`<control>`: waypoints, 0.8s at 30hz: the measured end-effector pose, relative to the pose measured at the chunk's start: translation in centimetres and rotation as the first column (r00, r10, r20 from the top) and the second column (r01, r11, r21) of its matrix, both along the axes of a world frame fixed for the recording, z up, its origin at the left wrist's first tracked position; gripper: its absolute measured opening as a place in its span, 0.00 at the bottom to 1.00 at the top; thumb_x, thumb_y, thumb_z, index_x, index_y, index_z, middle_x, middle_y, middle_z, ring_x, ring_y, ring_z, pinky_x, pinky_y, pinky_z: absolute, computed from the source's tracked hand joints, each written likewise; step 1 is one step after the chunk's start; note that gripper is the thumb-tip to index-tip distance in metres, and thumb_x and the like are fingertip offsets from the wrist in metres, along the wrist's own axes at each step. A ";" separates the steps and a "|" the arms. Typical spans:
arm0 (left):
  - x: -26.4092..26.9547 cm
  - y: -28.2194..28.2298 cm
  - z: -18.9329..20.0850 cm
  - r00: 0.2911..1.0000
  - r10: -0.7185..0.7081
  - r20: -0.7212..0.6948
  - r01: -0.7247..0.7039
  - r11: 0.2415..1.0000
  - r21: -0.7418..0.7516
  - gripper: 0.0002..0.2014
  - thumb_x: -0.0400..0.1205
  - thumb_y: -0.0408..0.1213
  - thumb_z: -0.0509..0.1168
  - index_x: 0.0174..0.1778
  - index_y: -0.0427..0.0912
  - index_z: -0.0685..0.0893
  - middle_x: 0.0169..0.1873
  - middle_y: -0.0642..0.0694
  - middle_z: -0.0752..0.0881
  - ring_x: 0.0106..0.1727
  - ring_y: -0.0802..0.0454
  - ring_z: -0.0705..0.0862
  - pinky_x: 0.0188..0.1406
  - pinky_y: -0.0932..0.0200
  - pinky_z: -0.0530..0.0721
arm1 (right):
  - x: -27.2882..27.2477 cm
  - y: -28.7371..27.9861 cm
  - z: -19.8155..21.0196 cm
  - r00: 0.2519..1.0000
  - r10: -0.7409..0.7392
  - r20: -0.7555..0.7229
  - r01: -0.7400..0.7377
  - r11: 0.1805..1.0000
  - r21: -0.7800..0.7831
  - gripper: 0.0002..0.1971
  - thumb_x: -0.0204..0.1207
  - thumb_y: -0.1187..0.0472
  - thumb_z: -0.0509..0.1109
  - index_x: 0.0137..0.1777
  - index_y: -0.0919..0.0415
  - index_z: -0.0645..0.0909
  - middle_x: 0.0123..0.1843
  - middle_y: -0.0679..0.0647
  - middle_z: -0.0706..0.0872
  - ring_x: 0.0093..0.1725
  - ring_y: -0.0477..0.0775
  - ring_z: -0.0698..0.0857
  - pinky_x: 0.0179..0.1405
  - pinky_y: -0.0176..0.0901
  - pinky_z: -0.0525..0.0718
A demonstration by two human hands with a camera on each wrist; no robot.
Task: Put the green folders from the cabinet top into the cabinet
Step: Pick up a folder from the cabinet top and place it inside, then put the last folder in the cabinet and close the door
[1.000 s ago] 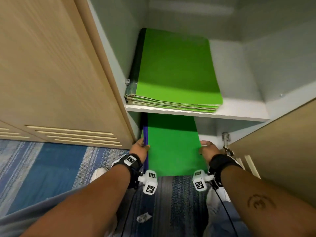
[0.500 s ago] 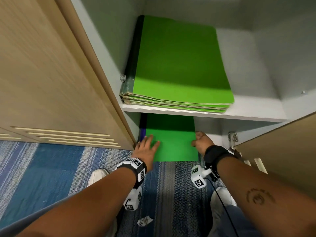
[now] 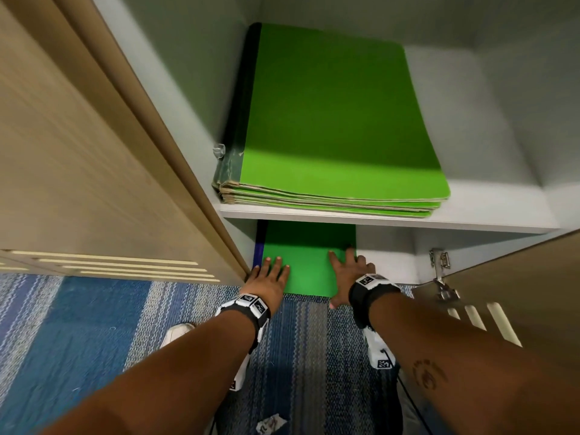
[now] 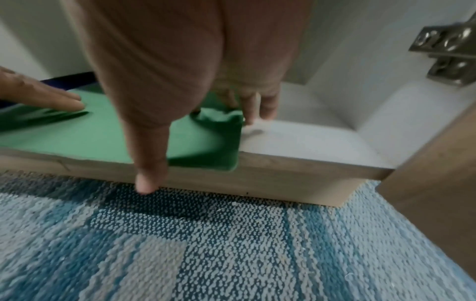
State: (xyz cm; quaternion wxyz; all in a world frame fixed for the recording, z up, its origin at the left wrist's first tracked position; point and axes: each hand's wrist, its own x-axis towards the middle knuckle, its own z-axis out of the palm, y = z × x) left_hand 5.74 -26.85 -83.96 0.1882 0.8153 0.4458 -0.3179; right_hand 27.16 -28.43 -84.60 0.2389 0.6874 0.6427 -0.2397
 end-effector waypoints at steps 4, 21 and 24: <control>0.1 -0.5 0.3 1.000 0.006 0.023 -0.006 1.000 0.020 0.44 0.79 0.28 0.60 0.83 0.39 0.35 0.83 0.39 0.34 0.84 0.39 0.36 0.83 0.43 0.44 | -0.9 0.9 -0.2 0.996 0.069 0.059 -0.072 0.996 0.060 0.51 0.68 0.47 0.75 0.85 0.50 0.46 0.83 0.65 0.57 0.80 0.75 0.57 0.77 0.68 0.61; -0.6 -2.7 4.0 0.990 0.050 0.128 -0.059 0.996 0.063 0.40 0.82 0.36 0.57 0.84 0.41 0.39 0.84 0.40 0.37 0.84 0.43 0.38 0.82 0.46 0.41 | -1.9 1.8 3.8 0.988 0.146 0.040 -0.150 0.983 0.102 0.43 0.68 0.44 0.74 0.81 0.53 0.60 0.77 0.58 0.71 0.74 0.65 0.72 0.75 0.64 0.63; -0.2 -2.3 7.8 0.979 0.033 0.203 -0.058 0.991 0.119 0.40 0.81 0.38 0.60 0.85 0.43 0.44 0.85 0.42 0.42 0.85 0.45 0.43 0.82 0.47 0.45 | -3.0 1.4 8.8 0.988 0.152 -0.011 -0.148 0.976 0.160 0.29 0.72 0.56 0.67 0.74 0.55 0.68 0.69 0.58 0.79 0.67 0.64 0.79 0.66 0.57 0.76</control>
